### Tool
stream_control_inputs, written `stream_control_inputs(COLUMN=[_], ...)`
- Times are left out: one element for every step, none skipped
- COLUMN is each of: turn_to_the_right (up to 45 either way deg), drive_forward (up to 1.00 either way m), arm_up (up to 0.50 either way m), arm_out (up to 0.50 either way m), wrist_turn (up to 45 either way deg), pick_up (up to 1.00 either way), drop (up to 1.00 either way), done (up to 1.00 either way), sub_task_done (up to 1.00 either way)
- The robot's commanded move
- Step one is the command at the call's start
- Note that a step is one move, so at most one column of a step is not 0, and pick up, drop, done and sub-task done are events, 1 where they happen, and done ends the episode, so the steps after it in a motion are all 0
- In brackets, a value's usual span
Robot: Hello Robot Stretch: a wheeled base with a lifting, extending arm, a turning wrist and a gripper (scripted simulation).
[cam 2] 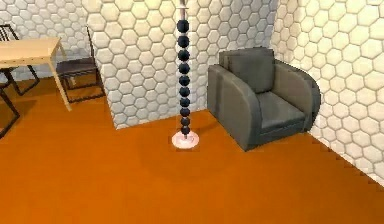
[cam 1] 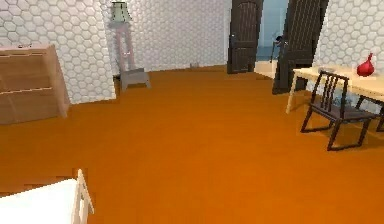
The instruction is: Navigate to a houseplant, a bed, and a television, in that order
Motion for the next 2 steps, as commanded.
stream_control_inputs(turn_to_the_right=[0.0,21.0], drive_forward=[0.05,0.0], arm_up=[0.0,0.0], arm_out=[0.0,0.0], wrist_turn=[0.0,0.0], pick_up=[0.0,0.0], drop=[0.0,0.0], done=[0.0,0.0], sub_task_done=[0.0,0.0])
